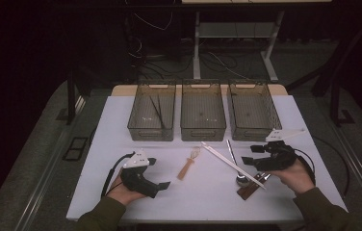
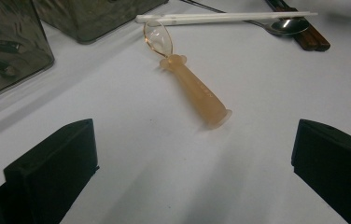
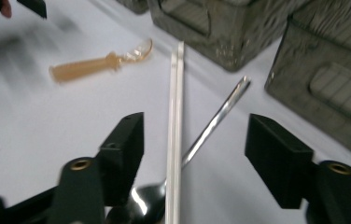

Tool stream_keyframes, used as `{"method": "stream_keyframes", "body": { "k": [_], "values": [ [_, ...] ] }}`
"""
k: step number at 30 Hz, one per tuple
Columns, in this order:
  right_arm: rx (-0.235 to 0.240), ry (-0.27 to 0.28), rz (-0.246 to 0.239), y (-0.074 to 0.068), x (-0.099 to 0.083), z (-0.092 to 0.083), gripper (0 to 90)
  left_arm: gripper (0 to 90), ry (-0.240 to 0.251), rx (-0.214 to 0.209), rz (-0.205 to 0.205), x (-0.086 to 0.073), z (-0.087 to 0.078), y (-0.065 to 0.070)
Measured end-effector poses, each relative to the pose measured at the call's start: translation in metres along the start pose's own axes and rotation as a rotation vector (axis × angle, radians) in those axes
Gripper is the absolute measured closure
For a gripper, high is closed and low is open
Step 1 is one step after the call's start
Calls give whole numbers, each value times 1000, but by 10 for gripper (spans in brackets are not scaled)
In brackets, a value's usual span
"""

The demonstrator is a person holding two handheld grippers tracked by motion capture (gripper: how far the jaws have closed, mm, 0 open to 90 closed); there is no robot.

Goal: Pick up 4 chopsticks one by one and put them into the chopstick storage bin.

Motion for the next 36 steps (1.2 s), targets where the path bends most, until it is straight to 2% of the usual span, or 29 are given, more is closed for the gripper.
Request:
{"method": "stream_keyframes", "body": {
  "k": [7,15,18,28,36],
  "values": [
    [-18,-53,-11,3,-25,-4,510,0,-4,0,4,0,0,0],
    [5,-87,5,7,-36,-5,743,0,-2,1,5,0,0,0],
    [15,-104,-3,8,-37,-2,771,0,-2,1,4,0,0,0],
    [3,-156,-32,6,-43,11,800,0,-1,0,3,0,0,0],
    [-4,-168,-44,6,-44,14,814,0,-2,-1,3,0,0,0]
  ]
}}
Point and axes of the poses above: each handheld gripper's, and its own axes: z roughly forward along the jaws, x roughly out of its top, y roughly to its right, the point moved 6 cm from there along z, roughly forward along the jaws, and after that the axes turned 15 degrees about z, right-handed, at the moved point
